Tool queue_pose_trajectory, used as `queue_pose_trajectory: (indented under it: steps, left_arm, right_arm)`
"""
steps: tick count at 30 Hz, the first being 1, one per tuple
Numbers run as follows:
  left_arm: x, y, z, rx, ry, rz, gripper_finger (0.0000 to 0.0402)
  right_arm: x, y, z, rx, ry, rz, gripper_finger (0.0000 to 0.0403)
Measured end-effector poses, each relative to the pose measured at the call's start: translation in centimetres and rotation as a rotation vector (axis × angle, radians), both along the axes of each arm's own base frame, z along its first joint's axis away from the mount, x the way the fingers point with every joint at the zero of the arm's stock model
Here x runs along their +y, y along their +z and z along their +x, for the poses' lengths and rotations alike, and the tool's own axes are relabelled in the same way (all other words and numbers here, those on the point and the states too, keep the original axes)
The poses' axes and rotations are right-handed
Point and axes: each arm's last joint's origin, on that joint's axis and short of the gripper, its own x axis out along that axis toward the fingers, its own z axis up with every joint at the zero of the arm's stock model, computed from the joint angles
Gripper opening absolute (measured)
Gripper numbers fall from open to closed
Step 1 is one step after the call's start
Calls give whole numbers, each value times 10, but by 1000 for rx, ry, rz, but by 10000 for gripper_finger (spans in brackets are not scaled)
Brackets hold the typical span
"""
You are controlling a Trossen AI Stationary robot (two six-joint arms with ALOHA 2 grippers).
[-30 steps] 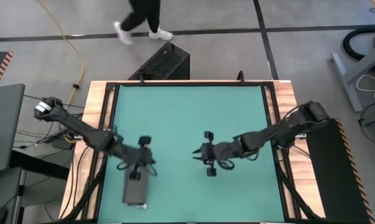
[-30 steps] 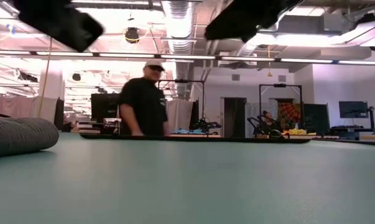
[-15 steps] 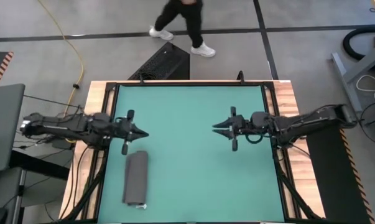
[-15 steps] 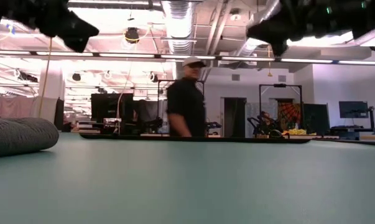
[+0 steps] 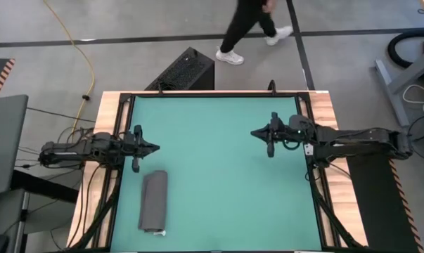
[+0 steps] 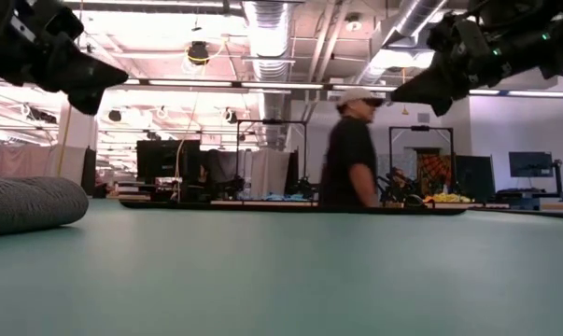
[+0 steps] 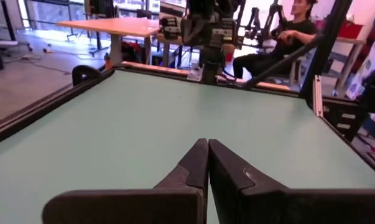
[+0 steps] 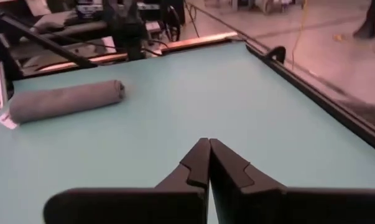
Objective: Roll towel
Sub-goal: Return to Home Position
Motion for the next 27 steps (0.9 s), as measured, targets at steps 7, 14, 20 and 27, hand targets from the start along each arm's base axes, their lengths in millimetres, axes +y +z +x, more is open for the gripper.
queue_pose_trajectory:
  steps: [7,14,20,27]
  left_arm:
    - [0,-13,5,28,-10,4,0]
    - [-3,-16,6,25,-95,16,0]
    - [-5,-24,10,-6,-157,21,0]
    - [-3,-24,10,-1,-106,34,0]
  right_arm:
    - [-4,-40,-18,-132,-51,-16,18]
    - [-6,-59,-39,-178,-30,45,25]
    - [-3,-67,-48,-157,0,73,29]
    - [-2,-77,-51,-55,-16,111,32]
